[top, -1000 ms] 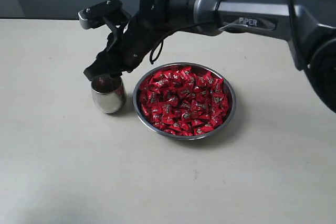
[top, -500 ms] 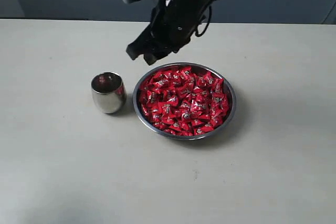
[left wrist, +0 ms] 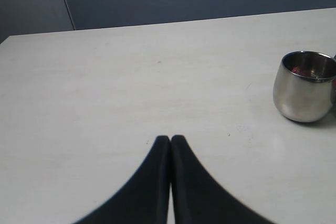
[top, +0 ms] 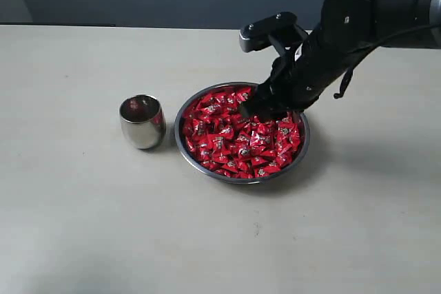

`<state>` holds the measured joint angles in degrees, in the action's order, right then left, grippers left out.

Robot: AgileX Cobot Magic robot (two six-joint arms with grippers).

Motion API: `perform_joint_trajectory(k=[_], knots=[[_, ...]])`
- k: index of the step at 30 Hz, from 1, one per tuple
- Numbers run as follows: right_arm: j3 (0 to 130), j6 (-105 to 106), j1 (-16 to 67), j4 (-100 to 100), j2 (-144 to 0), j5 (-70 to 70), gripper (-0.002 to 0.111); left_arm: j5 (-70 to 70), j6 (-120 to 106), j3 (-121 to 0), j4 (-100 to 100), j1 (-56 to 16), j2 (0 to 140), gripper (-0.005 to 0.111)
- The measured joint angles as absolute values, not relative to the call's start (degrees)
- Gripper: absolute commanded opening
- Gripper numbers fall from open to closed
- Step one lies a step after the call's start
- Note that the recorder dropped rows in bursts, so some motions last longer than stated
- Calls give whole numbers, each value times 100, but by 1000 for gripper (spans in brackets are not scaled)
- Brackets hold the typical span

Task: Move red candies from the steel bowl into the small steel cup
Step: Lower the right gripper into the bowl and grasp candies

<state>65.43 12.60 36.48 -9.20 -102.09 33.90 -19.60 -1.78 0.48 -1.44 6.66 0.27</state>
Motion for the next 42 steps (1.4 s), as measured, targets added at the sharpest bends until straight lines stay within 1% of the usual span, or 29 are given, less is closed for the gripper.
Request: perform_joint_trajectory(k=[12, 18, 25, 35, 42], knots=[[6451, 1310, 3623, -695, -10934, 2617, 41, -1960, -178, 48, -144, 666, 27, 0], [6451, 1319, 3601, -588, -11032, 2266, 41, -1960, -178, 48, -144, 666, 27, 0], [6451, 1327, 3351, -632, -11120, 2224, 41, -1960, -178, 48, -144, 666, 27, 0], [6451, 2072, 3341, -1541, -11374, 2182, 41, -1960, -178, 48, -144, 666, 27, 0], [6451, 2200, 3341, -1695, -11348, 2239, 41, -1960, -178, 48, -144, 666, 27, 0]])
